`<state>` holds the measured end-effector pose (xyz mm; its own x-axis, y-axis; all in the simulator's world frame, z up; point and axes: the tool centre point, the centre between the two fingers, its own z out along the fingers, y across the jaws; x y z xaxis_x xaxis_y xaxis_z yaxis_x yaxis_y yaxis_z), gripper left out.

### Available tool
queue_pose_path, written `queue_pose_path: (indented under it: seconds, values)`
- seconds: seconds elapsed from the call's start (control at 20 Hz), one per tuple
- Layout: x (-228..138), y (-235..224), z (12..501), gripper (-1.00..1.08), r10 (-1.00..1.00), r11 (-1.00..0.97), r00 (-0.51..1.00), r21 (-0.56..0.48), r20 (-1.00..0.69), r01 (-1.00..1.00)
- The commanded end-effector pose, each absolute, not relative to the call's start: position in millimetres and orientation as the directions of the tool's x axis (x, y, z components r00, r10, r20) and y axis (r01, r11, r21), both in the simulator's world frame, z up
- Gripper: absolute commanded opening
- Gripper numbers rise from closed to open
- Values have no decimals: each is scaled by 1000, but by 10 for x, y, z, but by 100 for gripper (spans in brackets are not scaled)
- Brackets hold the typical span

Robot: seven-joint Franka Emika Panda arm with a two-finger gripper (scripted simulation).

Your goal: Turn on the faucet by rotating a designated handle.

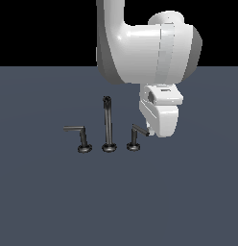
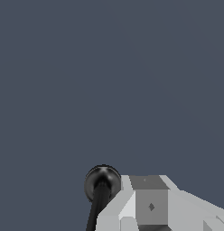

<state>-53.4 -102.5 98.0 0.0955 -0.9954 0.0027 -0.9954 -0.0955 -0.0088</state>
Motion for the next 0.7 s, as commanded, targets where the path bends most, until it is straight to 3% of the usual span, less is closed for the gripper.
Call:
queue_pose_path:
  seconds: [0.0,0.65]
  values:
    - [-532,-1020,981,-100,-995,-96,96,-9,2,-995]
    - [-857,-605,981,-100,-995,-97,97,0,0,-995]
